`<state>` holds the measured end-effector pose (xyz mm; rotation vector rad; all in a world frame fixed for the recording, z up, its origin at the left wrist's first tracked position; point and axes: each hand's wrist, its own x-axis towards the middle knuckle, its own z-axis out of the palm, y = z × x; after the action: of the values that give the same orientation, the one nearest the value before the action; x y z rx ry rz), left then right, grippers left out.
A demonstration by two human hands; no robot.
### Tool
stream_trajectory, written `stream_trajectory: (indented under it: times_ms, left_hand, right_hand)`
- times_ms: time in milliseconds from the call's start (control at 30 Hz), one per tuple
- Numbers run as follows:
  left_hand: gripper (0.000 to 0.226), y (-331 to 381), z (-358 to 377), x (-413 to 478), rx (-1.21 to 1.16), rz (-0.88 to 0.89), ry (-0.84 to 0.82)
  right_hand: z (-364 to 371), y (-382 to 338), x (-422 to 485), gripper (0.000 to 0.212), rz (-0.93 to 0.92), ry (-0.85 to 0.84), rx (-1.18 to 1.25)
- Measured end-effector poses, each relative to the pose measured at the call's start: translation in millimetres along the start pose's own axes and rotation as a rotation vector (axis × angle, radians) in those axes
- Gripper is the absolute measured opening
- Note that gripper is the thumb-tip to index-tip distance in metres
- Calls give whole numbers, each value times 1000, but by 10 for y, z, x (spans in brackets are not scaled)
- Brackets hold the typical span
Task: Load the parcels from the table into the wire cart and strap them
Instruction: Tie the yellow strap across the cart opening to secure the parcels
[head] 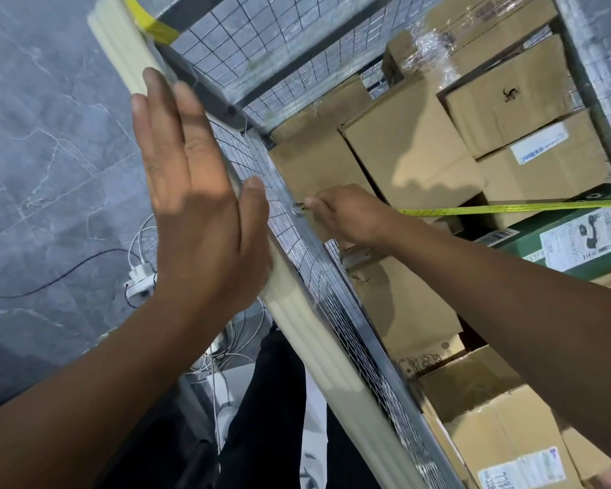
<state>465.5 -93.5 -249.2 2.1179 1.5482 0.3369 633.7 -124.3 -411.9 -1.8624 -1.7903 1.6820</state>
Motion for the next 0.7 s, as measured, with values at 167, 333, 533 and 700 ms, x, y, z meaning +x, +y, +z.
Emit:
stream_trajectory:
  times_ms: [167, 333, 533, 700]
  left_hand:
    - [74, -2, -3, -9, 23, 4, -3]
    - [74, 9, -14, -7, 33, 4, -6]
    - [74, 29, -3, 11, 43, 6, -12]
    - [74, 22, -15, -1, 36, 10, -28]
  right_hand:
    - [20, -59, 10, 40, 72, -117, 135]
    - [40, -62, 11, 41, -25, -89, 48]
    - [224, 134, 62, 14, -197, -7, -163]
    - [362, 88, 192, 15, -254, 166, -206]
